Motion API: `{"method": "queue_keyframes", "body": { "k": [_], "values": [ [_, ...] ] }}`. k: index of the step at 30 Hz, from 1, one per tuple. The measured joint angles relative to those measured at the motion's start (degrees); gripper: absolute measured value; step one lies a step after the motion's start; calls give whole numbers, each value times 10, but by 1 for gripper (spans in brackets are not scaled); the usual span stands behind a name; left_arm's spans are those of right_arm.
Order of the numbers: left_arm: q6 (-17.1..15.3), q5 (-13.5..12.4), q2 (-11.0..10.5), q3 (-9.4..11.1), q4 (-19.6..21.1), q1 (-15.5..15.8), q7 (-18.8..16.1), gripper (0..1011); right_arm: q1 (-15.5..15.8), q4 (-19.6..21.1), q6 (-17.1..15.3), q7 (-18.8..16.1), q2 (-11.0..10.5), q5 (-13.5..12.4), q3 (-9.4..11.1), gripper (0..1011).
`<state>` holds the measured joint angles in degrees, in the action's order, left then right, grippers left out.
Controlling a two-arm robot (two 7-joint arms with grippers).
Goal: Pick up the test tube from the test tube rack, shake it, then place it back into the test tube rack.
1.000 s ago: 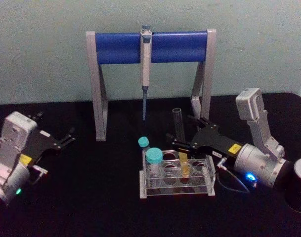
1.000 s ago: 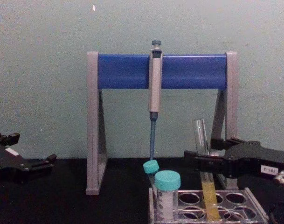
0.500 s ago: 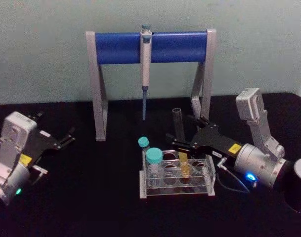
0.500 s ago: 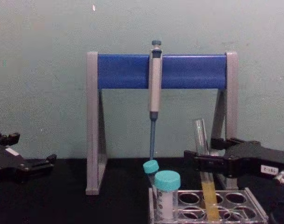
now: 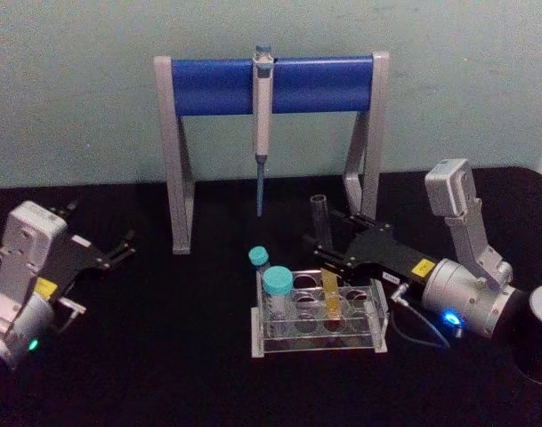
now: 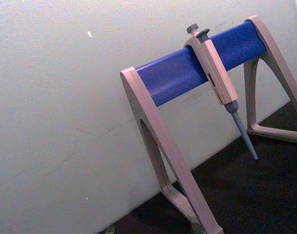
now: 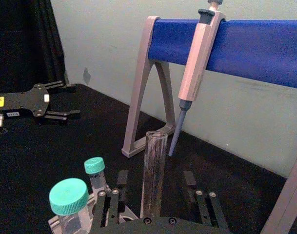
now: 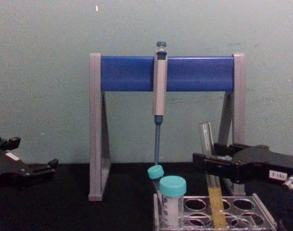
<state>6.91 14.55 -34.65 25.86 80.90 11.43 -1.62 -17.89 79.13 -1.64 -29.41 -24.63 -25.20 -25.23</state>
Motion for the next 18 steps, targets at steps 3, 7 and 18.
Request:
{"method": "queue_keyframes", "body": {
  "k": [3,7,18],
  "values": [
    [0,0,0,0,0,0,0,1001,0,0,0,0,0,0,0,646],
    [0,0,0,0,0,0,0,1001,0,0,0,0,0,0,0,528],
    [0,0,0,0,0,0,0,1001,0,0,0,0,0,0,0,229]
  ]
}}
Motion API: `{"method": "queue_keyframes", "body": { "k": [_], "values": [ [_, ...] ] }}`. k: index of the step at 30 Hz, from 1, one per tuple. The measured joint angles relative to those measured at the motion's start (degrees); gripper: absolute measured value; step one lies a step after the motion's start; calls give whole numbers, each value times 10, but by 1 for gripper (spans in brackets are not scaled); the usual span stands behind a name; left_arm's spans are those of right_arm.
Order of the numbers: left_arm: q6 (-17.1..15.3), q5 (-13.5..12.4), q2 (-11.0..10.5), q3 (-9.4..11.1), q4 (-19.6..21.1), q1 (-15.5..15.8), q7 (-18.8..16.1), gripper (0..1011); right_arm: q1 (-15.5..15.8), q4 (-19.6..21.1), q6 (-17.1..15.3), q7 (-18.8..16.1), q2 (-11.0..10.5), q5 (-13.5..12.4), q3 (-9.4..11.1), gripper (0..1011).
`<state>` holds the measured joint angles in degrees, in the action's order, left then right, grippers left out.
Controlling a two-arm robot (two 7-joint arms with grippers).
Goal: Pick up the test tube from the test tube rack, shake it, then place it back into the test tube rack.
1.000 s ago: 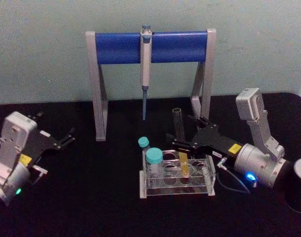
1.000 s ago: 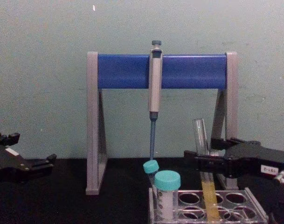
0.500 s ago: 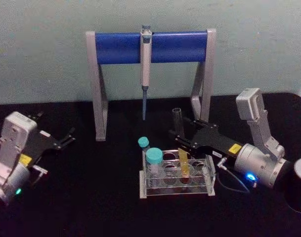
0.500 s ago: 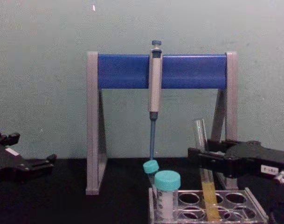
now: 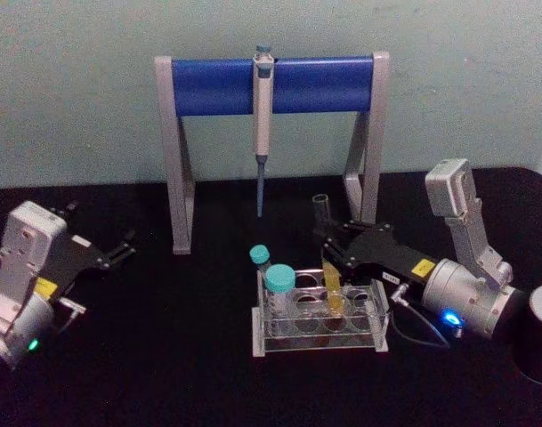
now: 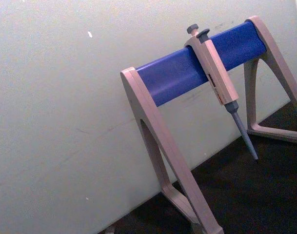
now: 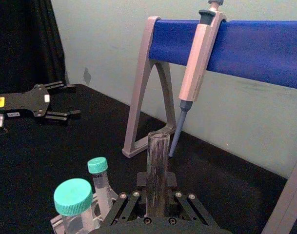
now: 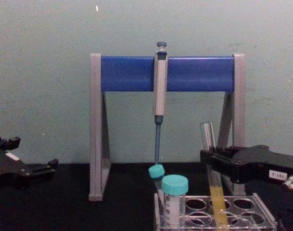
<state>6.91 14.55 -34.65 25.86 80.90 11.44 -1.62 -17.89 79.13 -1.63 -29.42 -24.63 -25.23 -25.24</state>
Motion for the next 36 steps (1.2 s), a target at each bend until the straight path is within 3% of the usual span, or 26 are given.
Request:
{"method": "queue_keyframes", "body": {
  "k": [23,36],
  "values": [
    [0,0,0,0,0,0,0,1001,0,0,0,0,0,0,0,229],
    [0,0,0,0,0,0,0,1001,13,17,27,-18,-6,-26,15,229]
  ]
}}
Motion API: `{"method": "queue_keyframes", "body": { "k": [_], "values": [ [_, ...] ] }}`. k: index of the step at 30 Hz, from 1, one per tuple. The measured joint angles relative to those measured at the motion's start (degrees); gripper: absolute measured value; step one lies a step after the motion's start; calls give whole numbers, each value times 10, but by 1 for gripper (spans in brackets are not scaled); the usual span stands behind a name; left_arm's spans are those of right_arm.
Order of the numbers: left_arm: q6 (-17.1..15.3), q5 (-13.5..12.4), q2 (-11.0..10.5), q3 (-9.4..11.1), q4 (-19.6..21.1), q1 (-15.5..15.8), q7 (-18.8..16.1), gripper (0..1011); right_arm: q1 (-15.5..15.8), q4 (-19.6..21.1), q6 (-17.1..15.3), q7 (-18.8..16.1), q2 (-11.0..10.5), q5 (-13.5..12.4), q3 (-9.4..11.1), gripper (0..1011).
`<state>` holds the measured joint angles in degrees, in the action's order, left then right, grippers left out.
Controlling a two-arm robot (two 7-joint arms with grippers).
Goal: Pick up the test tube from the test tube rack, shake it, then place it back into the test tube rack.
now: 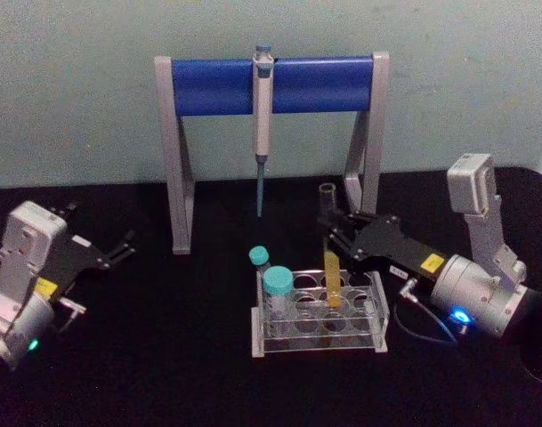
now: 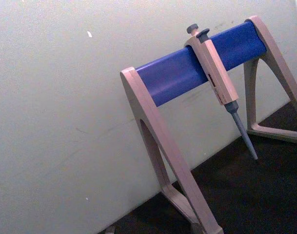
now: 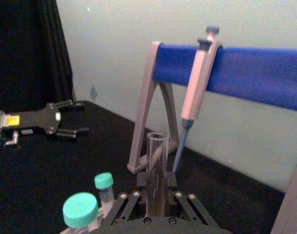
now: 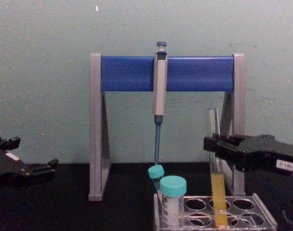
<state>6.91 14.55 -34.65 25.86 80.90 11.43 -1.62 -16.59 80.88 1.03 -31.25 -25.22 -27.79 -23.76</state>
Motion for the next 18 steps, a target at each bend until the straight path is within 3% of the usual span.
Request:
{"method": "queue_keyframes", "body": {
  "k": [13,18],
  "values": [
    [0,0,0,0,0,0,0,1002,24,48,43,2,-9,-30,32,229],
    [0,0,0,0,0,0,0,1002,38,69,58,16,-16,-30,48,229]
  ]
}}
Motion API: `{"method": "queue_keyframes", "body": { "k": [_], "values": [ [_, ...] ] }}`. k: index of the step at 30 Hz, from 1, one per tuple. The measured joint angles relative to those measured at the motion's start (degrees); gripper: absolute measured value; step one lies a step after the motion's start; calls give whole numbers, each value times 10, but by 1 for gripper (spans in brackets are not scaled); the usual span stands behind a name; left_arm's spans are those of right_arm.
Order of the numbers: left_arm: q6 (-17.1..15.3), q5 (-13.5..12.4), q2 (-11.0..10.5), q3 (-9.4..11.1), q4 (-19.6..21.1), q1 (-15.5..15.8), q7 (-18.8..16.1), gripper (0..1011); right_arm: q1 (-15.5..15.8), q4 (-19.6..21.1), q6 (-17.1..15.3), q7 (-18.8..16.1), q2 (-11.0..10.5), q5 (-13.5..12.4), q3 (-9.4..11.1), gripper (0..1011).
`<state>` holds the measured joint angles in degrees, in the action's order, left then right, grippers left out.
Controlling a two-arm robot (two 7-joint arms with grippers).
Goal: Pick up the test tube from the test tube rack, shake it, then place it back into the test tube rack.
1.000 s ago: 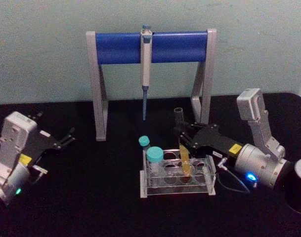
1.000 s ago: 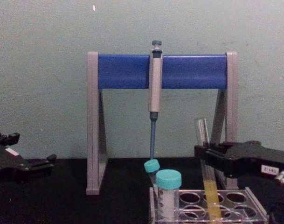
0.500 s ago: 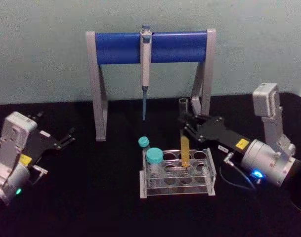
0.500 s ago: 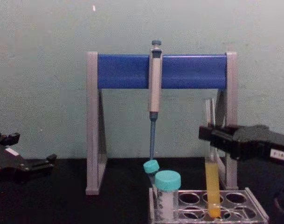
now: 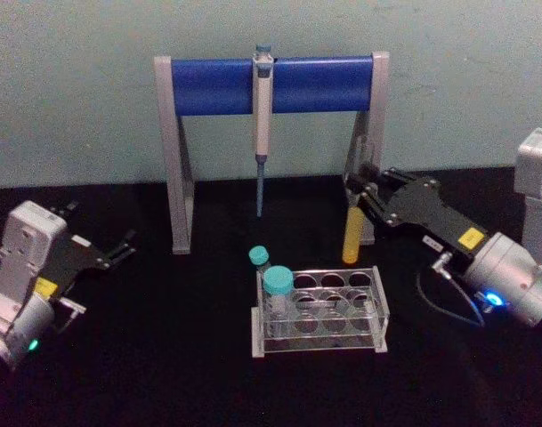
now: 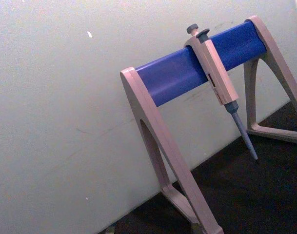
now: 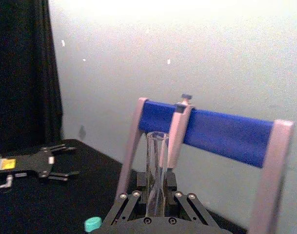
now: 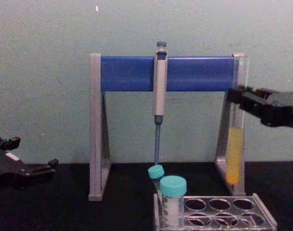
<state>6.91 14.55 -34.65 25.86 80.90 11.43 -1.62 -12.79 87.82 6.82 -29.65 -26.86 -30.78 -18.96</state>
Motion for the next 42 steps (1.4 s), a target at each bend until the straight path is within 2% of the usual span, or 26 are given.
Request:
{"method": "queue_keyframes", "body": {
  "k": [11,24,28,34,41,42],
  "values": [
    [0,0,0,0,0,0,0,1001,28,31,-3,56,-9,43,34,229],
    [0,0,0,0,0,0,0,1001,34,29,-9,58,1,58,50,229],
    [0,0,0,0,0,0,0,1001,29,23,-9,46,5,55,50,229],
    [0,0,0,0,0,0,0,1001,14,7,-1,0,6,30,39,228],
    [0,0,0,0,0,0,0,1002,-1,-3,14,-57,-9,6,17,229],
    [0,0,0,0,0,0,0,1001,-1,-3,14,-57,-9,6,17,228]
  ]
}}
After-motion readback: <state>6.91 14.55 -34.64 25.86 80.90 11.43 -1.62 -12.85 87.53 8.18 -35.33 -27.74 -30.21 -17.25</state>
